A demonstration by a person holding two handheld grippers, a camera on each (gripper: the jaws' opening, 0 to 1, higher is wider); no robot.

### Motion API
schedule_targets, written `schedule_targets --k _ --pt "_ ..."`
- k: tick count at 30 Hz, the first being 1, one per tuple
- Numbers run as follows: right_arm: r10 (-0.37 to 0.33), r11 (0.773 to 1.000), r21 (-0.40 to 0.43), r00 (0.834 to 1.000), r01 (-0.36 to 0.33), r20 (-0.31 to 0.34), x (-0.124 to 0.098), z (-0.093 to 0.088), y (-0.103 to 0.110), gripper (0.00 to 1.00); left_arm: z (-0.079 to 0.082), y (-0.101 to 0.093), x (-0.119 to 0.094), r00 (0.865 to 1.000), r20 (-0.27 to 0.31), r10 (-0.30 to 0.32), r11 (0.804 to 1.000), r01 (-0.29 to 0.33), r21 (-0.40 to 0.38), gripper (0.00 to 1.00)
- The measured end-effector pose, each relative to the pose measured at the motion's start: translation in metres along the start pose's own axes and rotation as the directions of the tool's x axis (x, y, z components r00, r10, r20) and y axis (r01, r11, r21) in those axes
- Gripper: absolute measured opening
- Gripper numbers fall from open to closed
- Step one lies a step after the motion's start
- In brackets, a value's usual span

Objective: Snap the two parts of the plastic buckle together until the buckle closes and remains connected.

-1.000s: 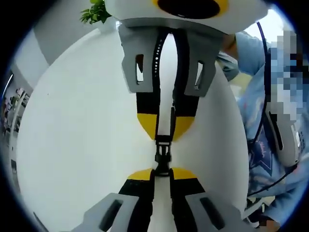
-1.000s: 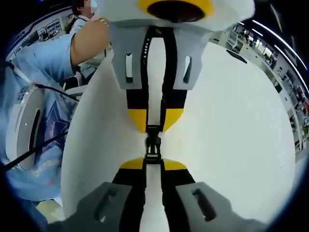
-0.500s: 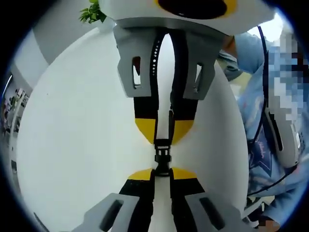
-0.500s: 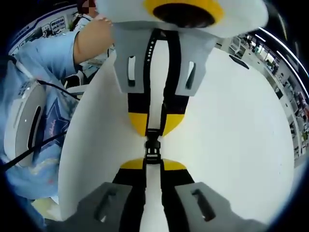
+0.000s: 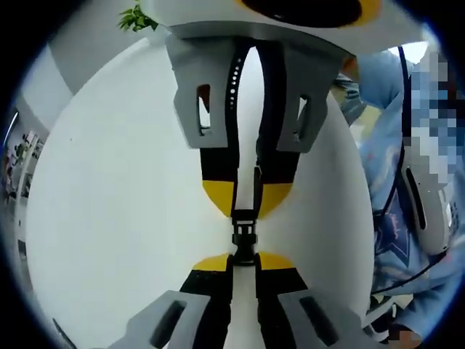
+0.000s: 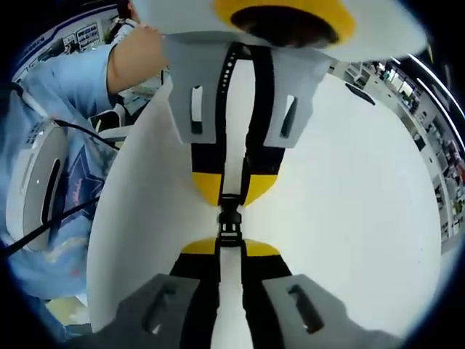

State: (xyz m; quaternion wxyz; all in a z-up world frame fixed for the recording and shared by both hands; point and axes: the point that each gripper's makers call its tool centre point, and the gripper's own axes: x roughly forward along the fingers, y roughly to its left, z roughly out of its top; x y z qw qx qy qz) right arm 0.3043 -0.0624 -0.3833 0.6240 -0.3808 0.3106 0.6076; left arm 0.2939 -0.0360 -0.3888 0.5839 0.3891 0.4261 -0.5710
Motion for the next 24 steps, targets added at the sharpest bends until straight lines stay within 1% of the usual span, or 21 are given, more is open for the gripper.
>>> schedule_targets --k 8,12,20,24 --pt "-0.001 1.000 -0.010 1.000 0.001 0.005 0.0001 0.0003 -0.0003 0.08 -0.0002 0.0003 -0.0001 1.000 -0.005 0.000 1.000 0.000 0.011 0.08" --pt "-0.004 0.999 -0.037 1.000 0.004 0.006 0.0004 0.0014 -0.0002 0.07 -0.0005 0.0009 -0.0009 1.000 -0.004 -0.001 1.000 0.001 0.011 0.07" --pt "-0.002 0.998 -0.060 1.000 0.003 0.014 0.0013 0.0045 -0.0013 0.07 -0.0011 0.0011 -0.0022 1.000 -0.007 0.002 1.000 -0.001 0.022 0.06" --pt "-0.003 0.999 -0.049 1.000 0.004 0.025 0.0028 0.0076 -0.0017 0.07 -0.0010 0.0008 -0.0027 1.000 0.000 -0.006 1.000 0.006 0.016 0.05"
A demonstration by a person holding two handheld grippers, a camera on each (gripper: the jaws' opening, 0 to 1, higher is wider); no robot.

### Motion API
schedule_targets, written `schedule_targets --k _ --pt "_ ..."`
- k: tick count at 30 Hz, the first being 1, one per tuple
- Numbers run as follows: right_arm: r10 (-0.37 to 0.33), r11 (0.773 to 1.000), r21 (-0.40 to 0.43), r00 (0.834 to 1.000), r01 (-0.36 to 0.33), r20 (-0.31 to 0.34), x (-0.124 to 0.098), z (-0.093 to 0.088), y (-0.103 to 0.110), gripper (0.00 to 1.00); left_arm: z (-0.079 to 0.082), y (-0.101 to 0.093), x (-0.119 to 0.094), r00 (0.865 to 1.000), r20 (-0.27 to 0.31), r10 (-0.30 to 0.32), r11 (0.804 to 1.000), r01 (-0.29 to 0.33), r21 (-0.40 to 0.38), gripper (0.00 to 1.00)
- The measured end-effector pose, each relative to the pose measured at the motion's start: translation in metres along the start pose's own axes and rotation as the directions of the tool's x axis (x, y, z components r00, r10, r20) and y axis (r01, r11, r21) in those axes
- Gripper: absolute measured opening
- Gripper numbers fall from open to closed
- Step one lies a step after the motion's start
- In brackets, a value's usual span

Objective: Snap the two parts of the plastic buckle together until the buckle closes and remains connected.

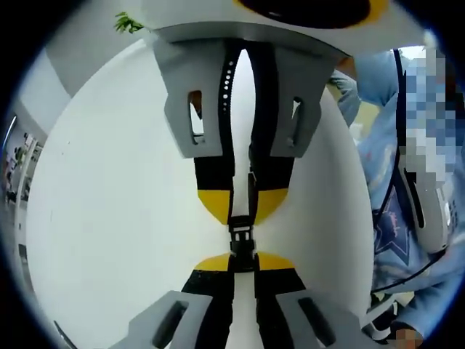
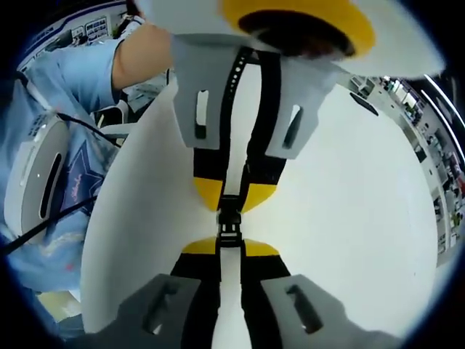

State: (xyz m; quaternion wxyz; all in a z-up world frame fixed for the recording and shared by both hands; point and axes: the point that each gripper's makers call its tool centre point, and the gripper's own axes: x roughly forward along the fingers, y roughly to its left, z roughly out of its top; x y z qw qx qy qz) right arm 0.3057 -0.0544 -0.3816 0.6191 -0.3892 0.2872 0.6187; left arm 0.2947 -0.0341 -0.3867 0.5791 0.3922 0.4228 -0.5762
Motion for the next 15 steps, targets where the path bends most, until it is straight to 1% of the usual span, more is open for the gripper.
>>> schedule_targets --k 4,9,11,12,15 --pt "-0.006 1.000 0.013 1.000 0.006 0.002 0.0007 0.0008 0.0007 0.07 0.0006 0.0001 -0.0015 1.000 -0.003 0.010 1.000 -0.010 0.000 0.05" --pt "-0.012 1.000 0.023 1.000 0.012 0.016 0.0007 0.0010 -0.0003 0.07 0.0003 0.0011 -0.0029 1.000 0.016 0.004 1.000 -0.004 -0.001 0.04" --pt "-0.011 1.000 0.011 1.000 0.011 0.014 0.0011 0.0020 0.0001 0.07 0.0005 0.0012 -0.0028 1.000 0.013 0.005 1.000 -0.005 0.004 0.04" --pt "-0.008 1.000 -0.009 1.000 0.008 0.010 0.0013 0.0025 -0.0002 0.07 0.0006 0.0012 -0.0026 1.000 0.012 0.006 1.000 -0.006 0.009 0.04" --pt "-0.006 1.000 -0.014 1.000 0.006 0.008 0.0019 0.0034 -0.0010 0.07 0.0004 0.0016 -0.0029 1.000 0.014 0.008 1.000 -0.008 0.013 0.04"
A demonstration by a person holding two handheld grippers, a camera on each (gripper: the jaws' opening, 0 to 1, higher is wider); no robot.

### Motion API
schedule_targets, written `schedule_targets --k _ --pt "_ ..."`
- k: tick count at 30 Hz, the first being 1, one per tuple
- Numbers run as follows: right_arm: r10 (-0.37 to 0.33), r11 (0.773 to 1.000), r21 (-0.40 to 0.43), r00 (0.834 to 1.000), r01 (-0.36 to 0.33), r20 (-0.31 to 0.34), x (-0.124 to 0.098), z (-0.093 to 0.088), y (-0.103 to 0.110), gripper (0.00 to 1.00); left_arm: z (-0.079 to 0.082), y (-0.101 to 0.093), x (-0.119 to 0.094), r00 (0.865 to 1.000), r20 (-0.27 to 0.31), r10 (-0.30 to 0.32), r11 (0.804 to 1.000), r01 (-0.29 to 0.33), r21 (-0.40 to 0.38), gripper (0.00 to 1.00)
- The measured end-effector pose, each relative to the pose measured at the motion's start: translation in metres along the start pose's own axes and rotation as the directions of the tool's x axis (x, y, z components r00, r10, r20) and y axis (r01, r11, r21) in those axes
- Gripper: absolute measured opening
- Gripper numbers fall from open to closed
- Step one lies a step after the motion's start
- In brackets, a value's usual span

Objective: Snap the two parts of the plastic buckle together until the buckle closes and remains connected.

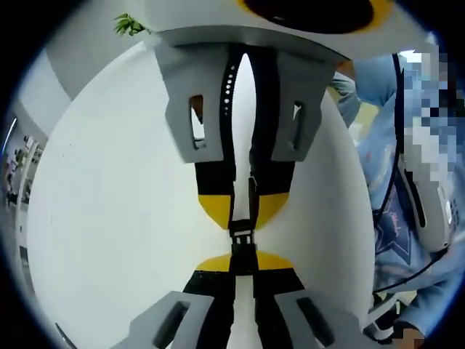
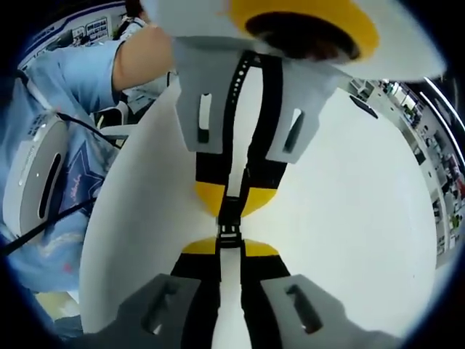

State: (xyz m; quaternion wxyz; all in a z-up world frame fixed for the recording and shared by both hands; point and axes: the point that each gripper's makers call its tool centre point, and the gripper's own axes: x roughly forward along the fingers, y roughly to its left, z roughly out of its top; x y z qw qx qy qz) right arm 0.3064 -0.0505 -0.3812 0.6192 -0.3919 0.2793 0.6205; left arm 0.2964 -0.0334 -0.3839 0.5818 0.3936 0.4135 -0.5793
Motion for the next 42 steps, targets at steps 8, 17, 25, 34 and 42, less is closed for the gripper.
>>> schedule_targets --k 8,17,25,34,42 --pt "-0.021 0.998 0.064 0.997 0.017 0.071 0.004 0.010 0.001 0.05 0.002 0.002 0.001 1.000 0.014 0.005 0.999 -0.005 -0.033 0.05" --pt "-0.044 0.997 0.065 0.999 0.042 0.022 0.003 0.007 0.001 0.06 0.004 0.000 -0.001 1.000 0.028 -0.001 0.999 0.002 -0.032 0.05" --pt "-0.033 0.998 0.055 0.999 0.031 0.034 0.003 0.008 0.000 0.08 0.005 0.001 -0.001 0.999 0.037 -0.020 1.000 0.020 -0.017 0.09" --pt "-0.012 0.999 0.048 0.997 0.008 0.079 0.002 0.007 0.003 0.11 0.008 0.002 -0.004 0.996 0.085 -0.030 0.999 0.026 0.047 0.22" --pt "-0.015 0.999 0.040 0.995 0.011 0.096 0.000 0.006 0.003 0.17 -0.003 0.004 -0.015 0.994 0.112 0.005 1.000 -0.008 0.021 0.21"
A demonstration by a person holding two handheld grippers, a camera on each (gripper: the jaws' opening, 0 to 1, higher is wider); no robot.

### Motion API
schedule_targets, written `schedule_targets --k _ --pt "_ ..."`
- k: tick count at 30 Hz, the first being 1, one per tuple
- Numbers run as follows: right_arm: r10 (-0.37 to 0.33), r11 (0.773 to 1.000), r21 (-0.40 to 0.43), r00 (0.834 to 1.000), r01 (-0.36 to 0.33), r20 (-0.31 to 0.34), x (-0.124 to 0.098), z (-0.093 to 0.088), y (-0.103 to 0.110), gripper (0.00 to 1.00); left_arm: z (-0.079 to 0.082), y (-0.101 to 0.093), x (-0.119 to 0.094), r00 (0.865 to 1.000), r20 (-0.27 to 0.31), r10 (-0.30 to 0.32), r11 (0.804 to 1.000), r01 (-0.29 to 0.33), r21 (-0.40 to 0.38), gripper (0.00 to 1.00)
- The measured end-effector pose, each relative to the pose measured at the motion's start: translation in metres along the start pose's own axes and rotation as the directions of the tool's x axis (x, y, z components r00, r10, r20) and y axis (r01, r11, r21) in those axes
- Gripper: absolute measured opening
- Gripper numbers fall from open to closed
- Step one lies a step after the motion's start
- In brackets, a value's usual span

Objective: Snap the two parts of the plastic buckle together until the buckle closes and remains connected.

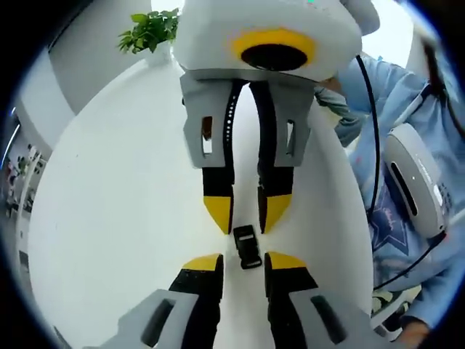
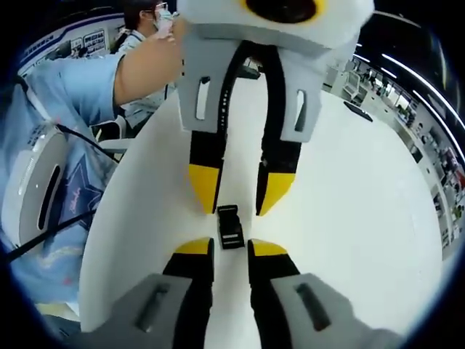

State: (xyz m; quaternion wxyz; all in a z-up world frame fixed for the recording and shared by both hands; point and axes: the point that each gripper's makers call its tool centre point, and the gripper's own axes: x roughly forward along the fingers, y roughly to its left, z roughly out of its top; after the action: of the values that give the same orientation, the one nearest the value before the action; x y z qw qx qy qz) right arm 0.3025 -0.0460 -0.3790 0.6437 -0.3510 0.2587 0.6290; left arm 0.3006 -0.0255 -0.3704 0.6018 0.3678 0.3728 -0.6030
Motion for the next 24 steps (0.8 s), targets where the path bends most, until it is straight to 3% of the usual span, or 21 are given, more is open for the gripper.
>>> schedule_targets --k 4,9,14,24 --pt "0.011 1.000 -0.005 1.000 -0.011 0.006 0.002 0.001 -0.002 0.18 -0.006 -0.006 0.005 1.000 -0.017 -0.011 1.000 0.011 -0.012 0.21" --pt "0.049 0.999 -0.006 0.999 -0.049 -0.001 0.003 0.001 0.000 0.11 -0.009 -0.005 0.011 1.000 -0.029 -0.012 1.000 0.011 -0.026 0.19" --pt "0.043 0.999 -0.020 0.999 -0.044 -0.016 0.004 0.003 -0.002 0.11 -0.008 -0.004 0.011 1.000 -0.016 -0.022 1.000 0.022 -0.008 0.11" --pt "0.018 1.000 -0.012 1.000 -0.018 -0.024 0.005 0.001 -0.009 0.11 -0.006 0.004 0.012 0.999 0.007 -0.033 0.999 0.034 -0.016 0.11"
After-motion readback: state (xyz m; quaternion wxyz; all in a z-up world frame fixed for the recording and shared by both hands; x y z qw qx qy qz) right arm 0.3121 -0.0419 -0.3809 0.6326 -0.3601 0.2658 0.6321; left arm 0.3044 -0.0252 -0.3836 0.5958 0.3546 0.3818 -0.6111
